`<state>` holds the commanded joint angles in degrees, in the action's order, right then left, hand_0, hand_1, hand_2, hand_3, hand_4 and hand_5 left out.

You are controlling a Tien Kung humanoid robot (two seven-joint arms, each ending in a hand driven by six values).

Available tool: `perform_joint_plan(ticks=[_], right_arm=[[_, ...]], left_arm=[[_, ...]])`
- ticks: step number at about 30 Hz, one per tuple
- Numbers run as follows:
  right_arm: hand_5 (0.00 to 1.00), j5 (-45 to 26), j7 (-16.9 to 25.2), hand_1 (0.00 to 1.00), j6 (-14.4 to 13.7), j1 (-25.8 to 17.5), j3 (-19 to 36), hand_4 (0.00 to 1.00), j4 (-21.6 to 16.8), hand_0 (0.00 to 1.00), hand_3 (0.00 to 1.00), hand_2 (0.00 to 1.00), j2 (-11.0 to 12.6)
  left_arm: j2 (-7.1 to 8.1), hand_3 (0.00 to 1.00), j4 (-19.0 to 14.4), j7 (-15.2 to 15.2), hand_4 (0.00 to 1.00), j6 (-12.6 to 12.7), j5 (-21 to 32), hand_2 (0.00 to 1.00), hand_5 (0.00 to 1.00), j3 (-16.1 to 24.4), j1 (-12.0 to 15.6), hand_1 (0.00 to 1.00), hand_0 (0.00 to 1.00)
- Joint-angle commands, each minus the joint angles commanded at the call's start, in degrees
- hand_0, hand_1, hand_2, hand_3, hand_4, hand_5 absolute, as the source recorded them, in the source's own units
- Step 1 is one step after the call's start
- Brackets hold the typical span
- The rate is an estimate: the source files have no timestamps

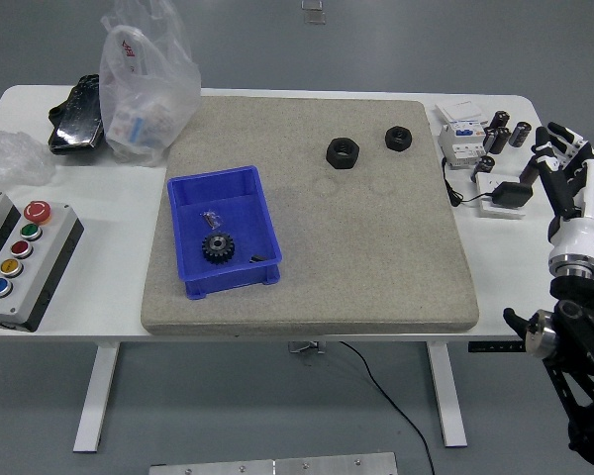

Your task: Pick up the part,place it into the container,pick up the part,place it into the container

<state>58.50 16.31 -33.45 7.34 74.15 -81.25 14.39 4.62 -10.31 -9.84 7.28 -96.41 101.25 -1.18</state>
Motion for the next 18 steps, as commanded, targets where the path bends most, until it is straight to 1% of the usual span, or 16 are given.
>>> perform_joint_plan(ticks=[4,8,14,18], right_arm=[[0.553,-0.1,-0.1,0.668,0.1,1.7,-2.2,0.802,0.2,0.628,0.687,0.690,0.3],[0.555,-0.1,-0.1,0.668,0.2,3.0,-3.8,0.803,0.1,0.629,0.687,0.689,0.4],[0.557,-1.0,0.2,0.665,0.5,3.4,-5.0,0.804,0.5,0.632,0.685,0.690,0.5],[0.557,-1.4,0.2,0.665,0.6,3.4,-5.0,0.804,0.6,0.632,0.685,0.690,0.4]], left_arm=[[-0.46,0.741,0.0,-0.1,0.812,0.2,0.6,0.686,0.596,0.1,0.5,0.737,0.781],[-0.40,0.741,0.0,0.0,0.813,0.3,1.1,0.686,0.596,0.1,0.6,0.735,0.780],[-0.30,0.741,0.0,0.2,0.812,0.2,1.9,0.685,0.595,-0.6,0.7,0.733,0.779],[-0.34,0.741,0.0,0.6,0.812,0.0,2.8,0.685,0.595,-1.9,0.5,0.733,0.779]])
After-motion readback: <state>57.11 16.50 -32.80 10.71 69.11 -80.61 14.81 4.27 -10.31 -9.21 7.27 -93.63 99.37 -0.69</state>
